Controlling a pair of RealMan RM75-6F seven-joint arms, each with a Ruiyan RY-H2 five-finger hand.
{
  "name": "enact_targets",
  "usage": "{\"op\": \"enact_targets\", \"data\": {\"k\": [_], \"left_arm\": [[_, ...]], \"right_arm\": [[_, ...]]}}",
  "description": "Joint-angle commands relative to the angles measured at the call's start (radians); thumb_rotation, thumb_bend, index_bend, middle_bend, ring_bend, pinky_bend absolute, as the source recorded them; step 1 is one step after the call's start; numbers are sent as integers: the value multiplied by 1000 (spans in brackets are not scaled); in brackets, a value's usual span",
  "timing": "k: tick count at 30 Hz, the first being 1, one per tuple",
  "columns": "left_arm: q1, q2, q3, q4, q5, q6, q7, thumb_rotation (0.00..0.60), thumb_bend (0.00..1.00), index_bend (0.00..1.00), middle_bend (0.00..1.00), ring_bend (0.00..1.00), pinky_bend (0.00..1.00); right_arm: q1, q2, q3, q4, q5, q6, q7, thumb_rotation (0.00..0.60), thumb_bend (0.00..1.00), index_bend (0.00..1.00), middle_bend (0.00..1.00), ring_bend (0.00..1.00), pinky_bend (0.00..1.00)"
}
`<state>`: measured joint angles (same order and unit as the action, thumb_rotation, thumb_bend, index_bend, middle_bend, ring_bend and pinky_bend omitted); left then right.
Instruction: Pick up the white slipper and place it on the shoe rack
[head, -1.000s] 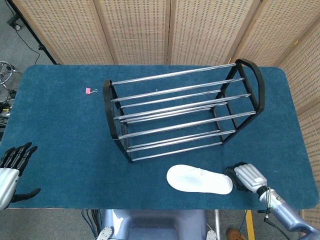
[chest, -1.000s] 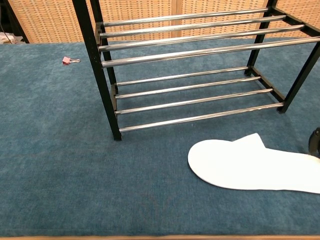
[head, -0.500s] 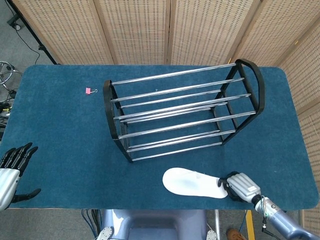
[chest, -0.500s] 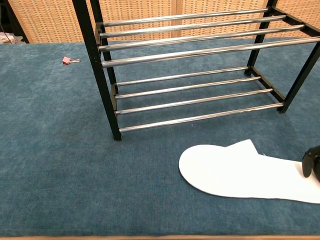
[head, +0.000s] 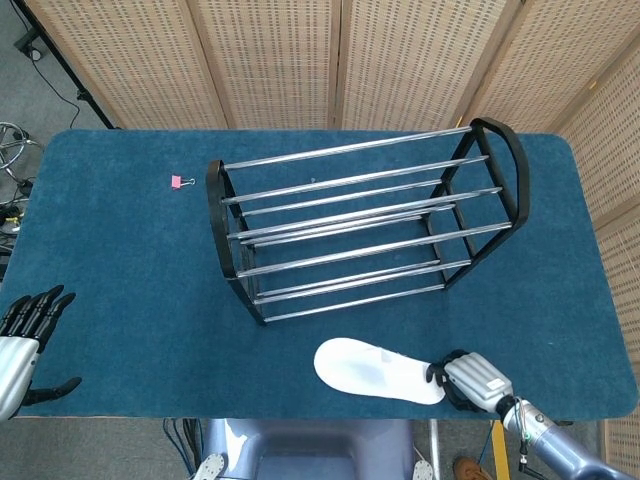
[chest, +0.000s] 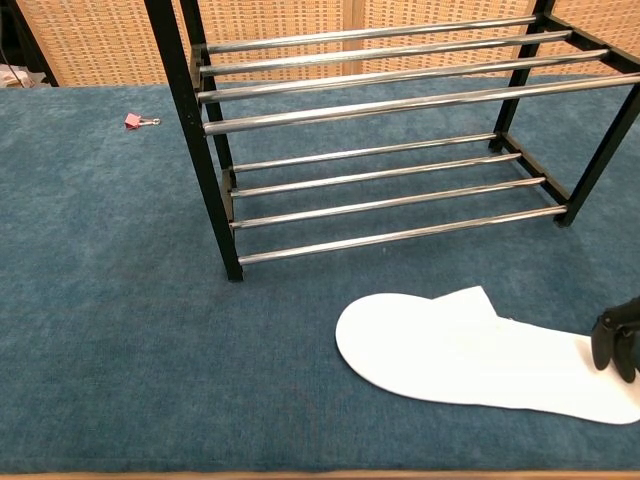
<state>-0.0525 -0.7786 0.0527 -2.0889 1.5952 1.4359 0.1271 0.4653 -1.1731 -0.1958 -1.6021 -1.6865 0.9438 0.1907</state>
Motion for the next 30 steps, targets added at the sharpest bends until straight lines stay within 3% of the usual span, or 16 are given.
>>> {"op": "enact_targets", "data": {"k": [1,5,13,15,19,21,30], "left_arm": [[0,0,0,0,1,0,1,600,0,0,0,0,0],[1,1,1,-1,2,2,-1,600,0,0,0,0,0],[0,-1,0,0,1,-1,4,600,0,0,0,0,0],[0,-2,0,-1,1,0,5,600,0,0,0,0,0],[0,-2,0,-1,1,0,7,600,0,0,0,0,0],[0,-3,0,-1,0,0,7,600,0,0,0,0,0],[-3,-1,1,-2,0,-7,0,600,0,0,0,0,0]], "right_arm": [[-4,-2,-1,0,-15,21,-2,600,743,344,395,324,236],[-27,-30,12,46,-61,116,-4,600,722,294,299,280,216],[-51,-103,36,202,-176,301,-12,600,545,133,115,157,166],[-45,-125,44,251,-207,335,-28,600,497,109,98,136,157],[-29,-162,56,328,-247,367,-66,600,286,89,87,119,149],[-18,-181,64,360,-264,380,-90,600,242,89,87,119,148],[46,-248,77,374,-315,360,-179,600,240,126,109,119,165]]}}
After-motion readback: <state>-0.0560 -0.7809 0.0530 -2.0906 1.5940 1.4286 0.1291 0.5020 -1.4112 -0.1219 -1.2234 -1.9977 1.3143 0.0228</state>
